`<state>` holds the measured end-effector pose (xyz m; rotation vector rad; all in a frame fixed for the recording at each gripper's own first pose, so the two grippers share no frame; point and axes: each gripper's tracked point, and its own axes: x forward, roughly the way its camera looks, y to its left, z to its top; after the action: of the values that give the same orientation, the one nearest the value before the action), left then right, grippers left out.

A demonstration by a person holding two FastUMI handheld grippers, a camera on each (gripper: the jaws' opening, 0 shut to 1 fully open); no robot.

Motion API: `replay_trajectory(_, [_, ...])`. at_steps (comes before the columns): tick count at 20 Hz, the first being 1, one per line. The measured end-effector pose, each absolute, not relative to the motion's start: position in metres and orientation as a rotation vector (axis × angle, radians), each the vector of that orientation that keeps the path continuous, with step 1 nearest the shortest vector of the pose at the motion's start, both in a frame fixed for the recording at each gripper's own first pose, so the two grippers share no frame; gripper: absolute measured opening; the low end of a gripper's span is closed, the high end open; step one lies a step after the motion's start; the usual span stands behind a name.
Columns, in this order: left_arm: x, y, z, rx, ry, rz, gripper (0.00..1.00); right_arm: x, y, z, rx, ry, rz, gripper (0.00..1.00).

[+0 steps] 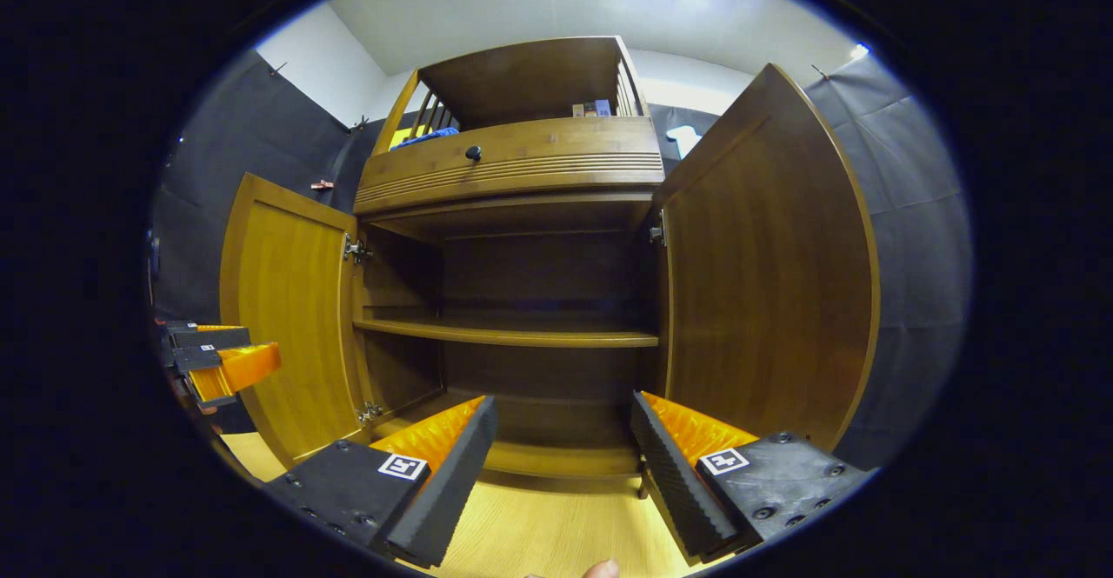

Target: Open the right door of the double-door shoe cabinet with the right hand, and open the left door with the left hand.

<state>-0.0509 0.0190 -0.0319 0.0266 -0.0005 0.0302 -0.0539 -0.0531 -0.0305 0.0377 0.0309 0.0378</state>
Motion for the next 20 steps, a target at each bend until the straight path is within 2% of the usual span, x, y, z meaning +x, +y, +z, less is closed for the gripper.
replay_trajectory(2, [-0.05, 0.017, -0.03, 0.024, -0.003, 0.033, 0.89, -0.056, -0.052, -0.024, 0.026, 0.015, 0.037, 0.98])
replay_trajectory(3, [-0.049, 0.015, -0.031, 0.024, -0.002, 0.033, 0.9, -0.057, -0.053, -0.021, 0.02, 0.005, 0.035, 1.0])
replay_trajectory(4, [-0.048, 0.016, -0.031, 0.018, 0.0, 0.036, 0.89, -0.056, -0.052, -0.018, 0.019, 0.0, 0.036, 0.94])
replay_trajectory(6, [-0.049, 0.016, -0.028, 0.006, -0.002, 0.038, 0.9, -0.056, -0.049, -0.016, 0.023, -0.001, 0.044, 0.99])
replay_trajectory(8, [-0.049, 0.016, -0.026, -0.002, -0.01, 0.04, 0.9, -0.058, -0.049, -0.015, 0.02, -0.005, 0.043, 0.95])
replay_trajectory(9, [-0.05, 0.016, -0.024, -0.002, -0.015, 0.04, 0.9, -0.058, -0.049, -0.015, 0.017, -0.005, 0.04, 0.99])
replay_trajectory(15, [-0.049, 0.015, -0.026, 0.012, -0.02, 0.046, 0.9, -0.059, -0.047, -0.018, 0.01, 0.004, 0.044, 0.95])
replay_trajectory(16, [-0.05, 0.014, -0.025, 0.016, -0.024, 0.046, 0.9, -0.059, -0.046, -0.018, 0.011, 0.003, 0.046, 0.99])
replay_trajectory(20, [-0.05, 0.01, -0.023, 0.01, -0.027, 0.037, 0.9, -0.059, -0.047, -0.018, 0.011, 0.004, 0.045, 0.99])
